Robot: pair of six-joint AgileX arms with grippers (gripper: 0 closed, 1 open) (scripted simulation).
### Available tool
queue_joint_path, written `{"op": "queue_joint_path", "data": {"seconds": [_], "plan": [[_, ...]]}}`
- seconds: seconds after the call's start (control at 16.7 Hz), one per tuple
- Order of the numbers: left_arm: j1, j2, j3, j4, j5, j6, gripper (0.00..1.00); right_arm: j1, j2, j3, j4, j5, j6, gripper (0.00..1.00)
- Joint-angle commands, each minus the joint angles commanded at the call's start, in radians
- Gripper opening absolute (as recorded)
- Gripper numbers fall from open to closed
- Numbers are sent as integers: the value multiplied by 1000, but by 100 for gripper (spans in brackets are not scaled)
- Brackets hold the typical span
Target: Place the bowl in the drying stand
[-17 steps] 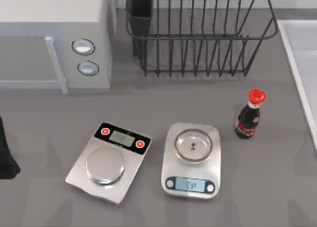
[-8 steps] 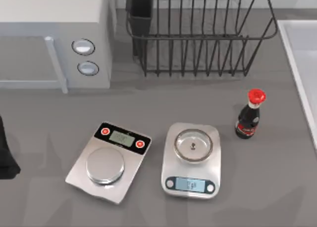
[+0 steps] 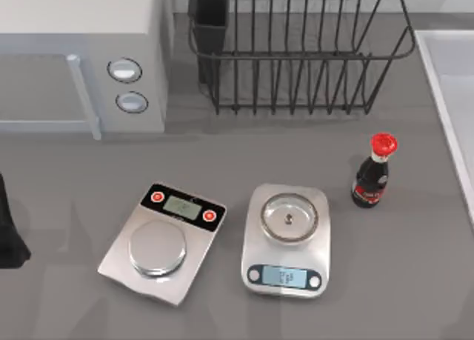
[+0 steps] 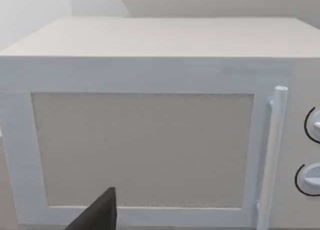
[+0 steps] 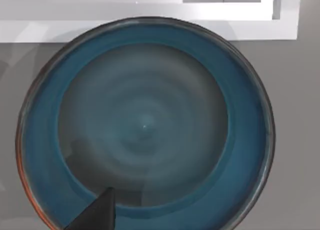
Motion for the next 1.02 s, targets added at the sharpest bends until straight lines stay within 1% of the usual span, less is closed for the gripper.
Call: {"op": "queue_joint_path", "data": {"seconds": [0.24, 0.42, 0.78, 1.02], "plan": [[0, 0, 0, 0, 0, 0, 100, -94, 205, 174, -134, 0, -92, 100], [0, 0, 0, 0, 0, 0, 100, -120, 255, 224, -170, 0, -117, 100], [0, 0, 0, 0, 0, 0, 100, -116, 257, 207, -152, 0, -115, 100], [0, 0, 0, 0, 0, 0, 100, -116, 301, 107, -6, 0, -112, 100]]}}
